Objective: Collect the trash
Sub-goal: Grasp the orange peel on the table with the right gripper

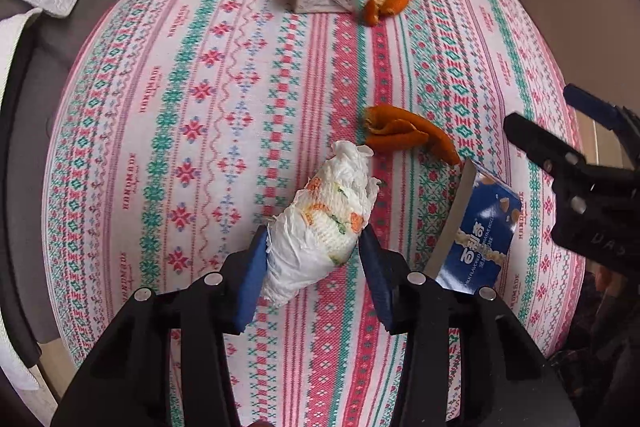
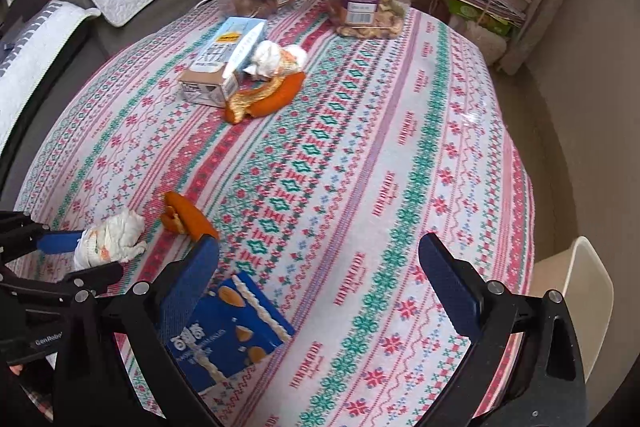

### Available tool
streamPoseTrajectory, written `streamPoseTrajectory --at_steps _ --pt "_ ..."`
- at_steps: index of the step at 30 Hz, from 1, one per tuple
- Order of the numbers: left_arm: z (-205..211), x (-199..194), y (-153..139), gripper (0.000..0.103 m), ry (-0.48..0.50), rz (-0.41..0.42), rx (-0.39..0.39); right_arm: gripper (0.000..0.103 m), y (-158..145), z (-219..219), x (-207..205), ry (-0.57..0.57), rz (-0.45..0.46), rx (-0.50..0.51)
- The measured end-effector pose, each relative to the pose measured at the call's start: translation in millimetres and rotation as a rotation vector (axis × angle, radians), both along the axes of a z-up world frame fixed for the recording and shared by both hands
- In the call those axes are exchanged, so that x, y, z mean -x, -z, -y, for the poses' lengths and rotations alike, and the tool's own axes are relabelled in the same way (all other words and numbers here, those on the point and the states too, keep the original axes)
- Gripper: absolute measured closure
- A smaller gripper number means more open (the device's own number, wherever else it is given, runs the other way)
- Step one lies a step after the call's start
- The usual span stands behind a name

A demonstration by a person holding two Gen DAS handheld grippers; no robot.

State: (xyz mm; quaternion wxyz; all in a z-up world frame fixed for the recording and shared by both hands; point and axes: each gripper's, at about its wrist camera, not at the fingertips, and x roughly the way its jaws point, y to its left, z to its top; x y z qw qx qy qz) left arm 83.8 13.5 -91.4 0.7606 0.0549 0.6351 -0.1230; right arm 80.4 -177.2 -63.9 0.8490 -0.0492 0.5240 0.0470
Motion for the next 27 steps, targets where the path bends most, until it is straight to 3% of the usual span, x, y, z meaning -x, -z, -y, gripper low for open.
streamPoseTrajectory --at_steps 3,5,11,15,17,19,27 --pt "-24.3 -5.1 -10.4 0.058 -0.062 0.026 0.002 0.009 8.2 -22.0 -4.2 -0.079 -0.023 -0.018" --pt "-38.8 -9.4 -14.3 0.057 -0.101 0.027 0.015 0.018 15.5 -36.1 -7.3 -0.127 -0.044 -0.014" --pt "-65.1 -10.5 -30.0 0.057 -0.131 0.048 0.041 0.032 35.0 -61.2 -13.1 -0.204 -0.089 -0.005" --pt "-54.2 -11.6 -36.7 0.057 -0.131 0.057 0.043 0.052 40.2 -67.8 -15.4 -0.220 -0.100 -0.016" --pt "-47.9 -17.4 -32.0 0.057 -0.140 0.056 0.041 0.073 38.2 -67.6 -16.5 -0.211 -0.092 -0.030" --pt "-49.0 -19.6 -30.3 0.057 -0.152 0.062 0.043 0.085 34.3 -64.2 -19.1 -0.192 -0.091 -0.054" --pt "-41.8 -23.1 -54.1 0.057 -0.163 0.168 0.097 0.086 -12.2 -38.9 -24.0 -0.106 0.045 -0.149"
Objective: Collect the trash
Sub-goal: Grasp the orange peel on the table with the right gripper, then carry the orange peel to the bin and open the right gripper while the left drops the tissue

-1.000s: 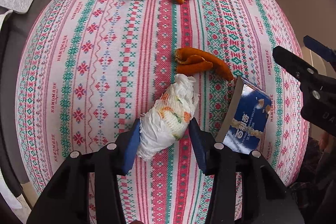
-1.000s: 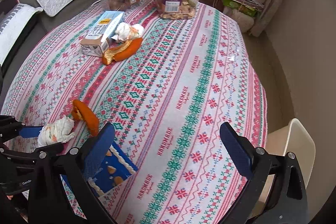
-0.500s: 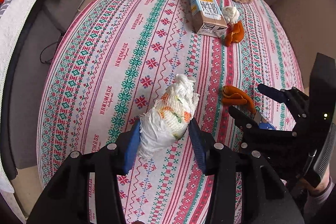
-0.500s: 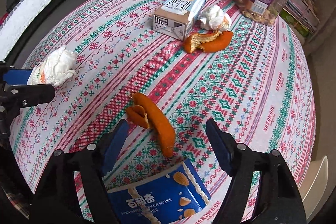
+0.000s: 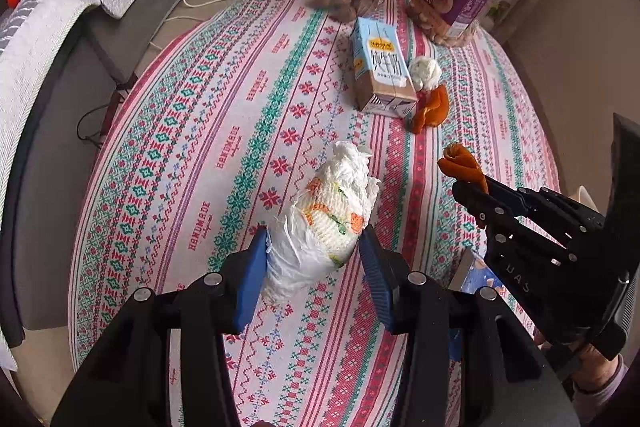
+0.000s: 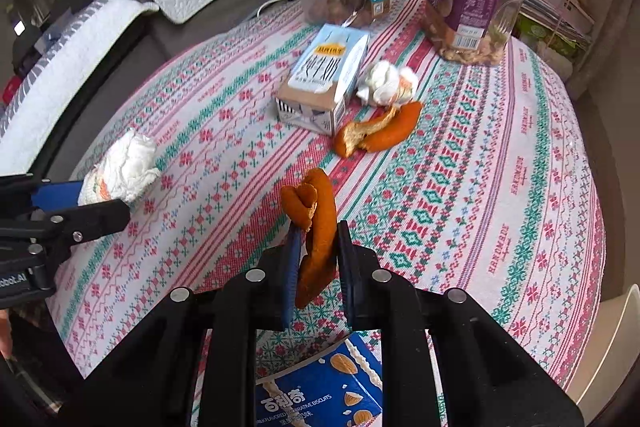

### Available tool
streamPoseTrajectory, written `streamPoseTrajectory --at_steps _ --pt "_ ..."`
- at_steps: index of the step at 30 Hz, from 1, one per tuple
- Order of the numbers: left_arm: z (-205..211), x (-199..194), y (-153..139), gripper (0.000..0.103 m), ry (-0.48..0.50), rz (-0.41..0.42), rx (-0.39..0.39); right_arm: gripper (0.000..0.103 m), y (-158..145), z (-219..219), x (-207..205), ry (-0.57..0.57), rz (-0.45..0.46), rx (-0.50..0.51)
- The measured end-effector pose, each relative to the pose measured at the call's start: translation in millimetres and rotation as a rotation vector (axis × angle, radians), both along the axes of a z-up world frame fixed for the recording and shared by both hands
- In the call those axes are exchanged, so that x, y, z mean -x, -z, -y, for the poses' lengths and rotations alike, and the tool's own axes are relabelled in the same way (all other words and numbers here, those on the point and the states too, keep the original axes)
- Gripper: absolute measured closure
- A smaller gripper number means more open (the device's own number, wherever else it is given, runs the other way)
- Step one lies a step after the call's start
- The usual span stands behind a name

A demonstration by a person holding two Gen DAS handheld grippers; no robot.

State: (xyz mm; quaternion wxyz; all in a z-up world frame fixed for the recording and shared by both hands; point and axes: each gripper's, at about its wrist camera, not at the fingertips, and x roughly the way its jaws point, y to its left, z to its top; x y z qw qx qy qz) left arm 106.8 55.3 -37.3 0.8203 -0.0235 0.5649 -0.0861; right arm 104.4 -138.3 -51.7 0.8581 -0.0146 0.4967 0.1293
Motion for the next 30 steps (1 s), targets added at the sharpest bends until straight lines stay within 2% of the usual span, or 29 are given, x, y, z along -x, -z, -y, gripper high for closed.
streamPoseTrajectory --at_steps 5,11,21,30 --pt "12.2 1.3 -22.4 0.057 -0.008 0.107 0.008 0.086 -30.3 11.3 9.0 0.035 0.089 -0.044" --pt "28.3 3.2 -43.8 0.057 -0.013 0.211 0.017 0.086 -51.9 25.8 16.2 0.072 0.187 -0.045" --pt "63.2 7.9 -57.2 0.057 0.026 0.263 0.045 0.086 -74.7 53.9 36.1 0.127 0.272 -0.027" --pt "96.8 18.9 -59.6 0.057 0.088 0.297 0.053 0.086 -85.7 87.5 53.0 0.198 0.295 -0.011"
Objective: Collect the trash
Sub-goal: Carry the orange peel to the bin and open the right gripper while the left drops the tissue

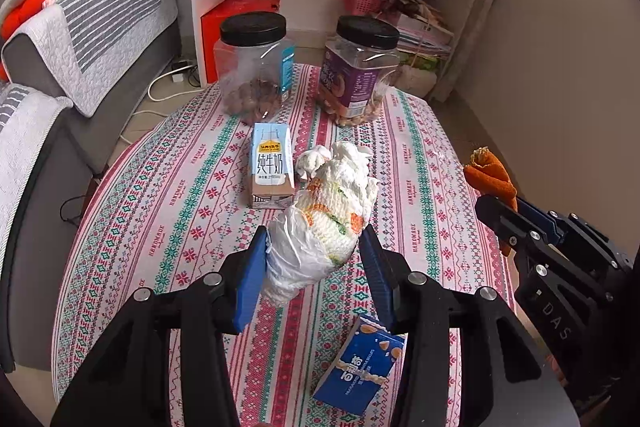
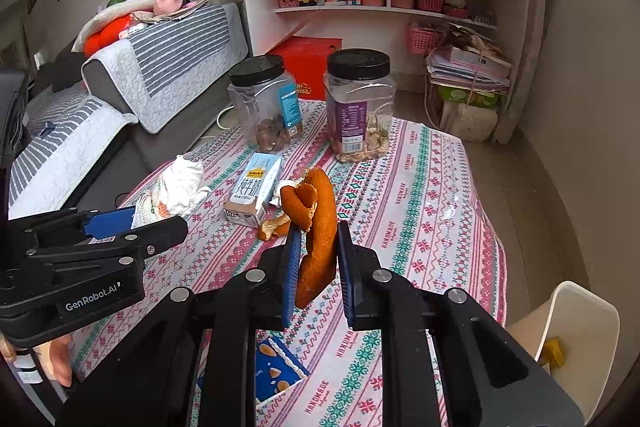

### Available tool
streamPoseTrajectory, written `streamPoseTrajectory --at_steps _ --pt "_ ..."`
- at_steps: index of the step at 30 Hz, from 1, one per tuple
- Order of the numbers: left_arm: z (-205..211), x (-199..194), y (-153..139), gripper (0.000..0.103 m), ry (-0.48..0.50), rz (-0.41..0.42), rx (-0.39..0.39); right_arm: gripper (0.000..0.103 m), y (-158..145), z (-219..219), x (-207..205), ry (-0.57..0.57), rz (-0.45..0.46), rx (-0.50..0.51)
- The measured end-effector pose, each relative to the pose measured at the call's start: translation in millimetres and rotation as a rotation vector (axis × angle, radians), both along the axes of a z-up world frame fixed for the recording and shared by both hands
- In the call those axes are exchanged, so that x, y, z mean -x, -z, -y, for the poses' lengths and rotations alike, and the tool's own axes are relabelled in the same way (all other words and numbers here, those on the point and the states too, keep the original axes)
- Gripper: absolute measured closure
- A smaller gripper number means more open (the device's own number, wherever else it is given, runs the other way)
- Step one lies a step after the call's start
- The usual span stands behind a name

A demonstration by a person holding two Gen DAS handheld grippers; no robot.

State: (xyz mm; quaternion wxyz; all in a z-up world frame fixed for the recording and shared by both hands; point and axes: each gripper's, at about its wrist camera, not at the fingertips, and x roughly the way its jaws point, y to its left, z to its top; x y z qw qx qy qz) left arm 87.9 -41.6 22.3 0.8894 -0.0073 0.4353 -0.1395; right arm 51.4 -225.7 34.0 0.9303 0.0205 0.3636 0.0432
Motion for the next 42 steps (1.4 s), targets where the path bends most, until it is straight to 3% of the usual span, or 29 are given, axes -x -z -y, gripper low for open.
streamPoseTrajectory --at_steps 14,27,30,32,35,37,42 --pt "49.0 15.2 2.7 0.057 0.091 0.010 -0.015 0.085 -10.2 77.4 37.4 0.172 0.019 -0.002" --pt "108.4 31.5 1.3 0.057 0.193 0.007 -0.028 0.082 -8.3 199.4 101.8 0.520 -0.028 -0.007" --pt "131.8 37.9 0.2 0.057 0.235 0.014 -0.032 0.066 -6.9 225.9 122.6 0.622 -0.034 0.031" --pt "150.2 42.5 -0.6 0.057 0.263 0.020 -0.036 0.039 -6.2 240.5 136.4 0.699 -0.033 0.059" --pt "180.2 50.4 -0.3 0.057 0.311 0.026 -0.045 0.023 -4.9 262.3 157.5 0.792 -0.029 0.078" --pt "198.5 53.3 1.5 0.057 0.332 0.017 -0.036 0.014 -3.8 273.6 167.5 0.841 -0.028 0.092" --pt "250.9 64.8 9.1 0.057 0.404 -0.028 -0.008 0.009 -5.9 293.6 186.5 0.906 -0.019 0.077"
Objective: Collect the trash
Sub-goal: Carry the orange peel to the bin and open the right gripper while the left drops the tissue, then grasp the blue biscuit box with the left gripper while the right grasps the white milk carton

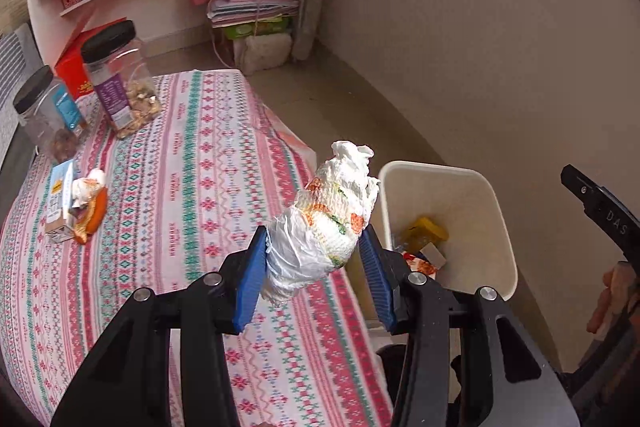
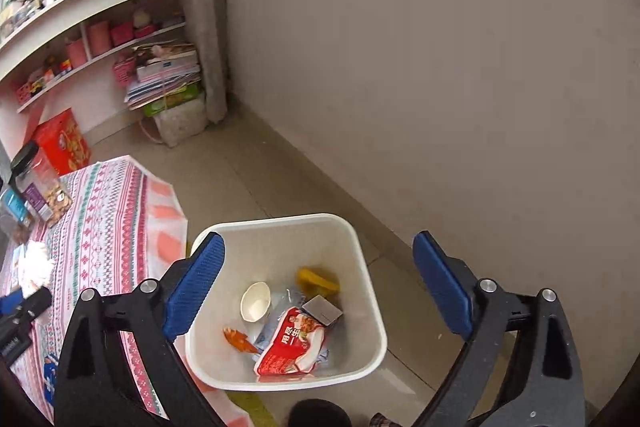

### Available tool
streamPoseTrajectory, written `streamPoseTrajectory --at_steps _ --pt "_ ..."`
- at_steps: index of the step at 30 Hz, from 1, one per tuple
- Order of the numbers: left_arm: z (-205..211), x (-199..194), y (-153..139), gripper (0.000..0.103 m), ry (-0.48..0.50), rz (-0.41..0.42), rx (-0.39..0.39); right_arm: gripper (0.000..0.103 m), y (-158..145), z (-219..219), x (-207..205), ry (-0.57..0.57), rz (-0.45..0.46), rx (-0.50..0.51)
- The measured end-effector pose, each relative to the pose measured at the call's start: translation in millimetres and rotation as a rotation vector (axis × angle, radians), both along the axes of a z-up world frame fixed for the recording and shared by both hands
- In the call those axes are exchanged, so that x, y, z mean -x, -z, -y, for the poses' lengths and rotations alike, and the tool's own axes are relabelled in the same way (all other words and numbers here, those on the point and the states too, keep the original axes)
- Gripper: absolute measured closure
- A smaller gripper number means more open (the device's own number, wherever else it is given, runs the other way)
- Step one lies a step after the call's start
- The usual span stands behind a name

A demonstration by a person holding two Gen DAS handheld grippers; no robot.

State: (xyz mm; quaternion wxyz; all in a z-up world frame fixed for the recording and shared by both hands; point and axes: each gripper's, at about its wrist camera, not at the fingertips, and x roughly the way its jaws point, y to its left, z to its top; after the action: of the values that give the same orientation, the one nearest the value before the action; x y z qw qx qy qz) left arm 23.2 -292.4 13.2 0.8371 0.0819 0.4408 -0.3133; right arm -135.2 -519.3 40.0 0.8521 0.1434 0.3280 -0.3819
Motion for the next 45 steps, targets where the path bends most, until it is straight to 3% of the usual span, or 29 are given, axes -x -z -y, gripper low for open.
streamPoseTrajectory --at_steps 7,9,15,27,35,39,45 --pt "65.9 17.8 6.0 0.054 0.106 -0.073 0.024 0.008 -5.2 11.2 17.4 0.063 0.042 0.005" --pt "81.1 20.7 9.8 0.044 0.137 -0.107 0.026 0.008 -5.8 15.9 22.3 0.076 0.060 -0.014" --pt "89.0 24.2 11.3 0.040 0.150 -0.120 0.024 0.008 -7.7 14.1 20.8 0.059 0.061 -0.017" --pt "42.9 23.7 13.7 0.034 0.096 -0.029 -0.089 0.007 0.6 -20.5 -12.3 -0.088 -0.040 0.002" --pt "-9.0 14.0 32.0 0.026 0.019 -0.053 -0.149 0.007 9.8 -54.0 -38.7 -0.202 -0.101 -0.001" --pt "-37.5 10.0 41.2 0.015 -0.009 -0.052 -0.208 0.007 19.2 -74.0 -52.9 -0.268 -0.149 -0.008" --pt "-81.2 -0.9 64.2 0.015 -0.036 -0.090 -0.318 0.007 29.0 -103.2 -73.8 -0.357 -0.200 -0.011"
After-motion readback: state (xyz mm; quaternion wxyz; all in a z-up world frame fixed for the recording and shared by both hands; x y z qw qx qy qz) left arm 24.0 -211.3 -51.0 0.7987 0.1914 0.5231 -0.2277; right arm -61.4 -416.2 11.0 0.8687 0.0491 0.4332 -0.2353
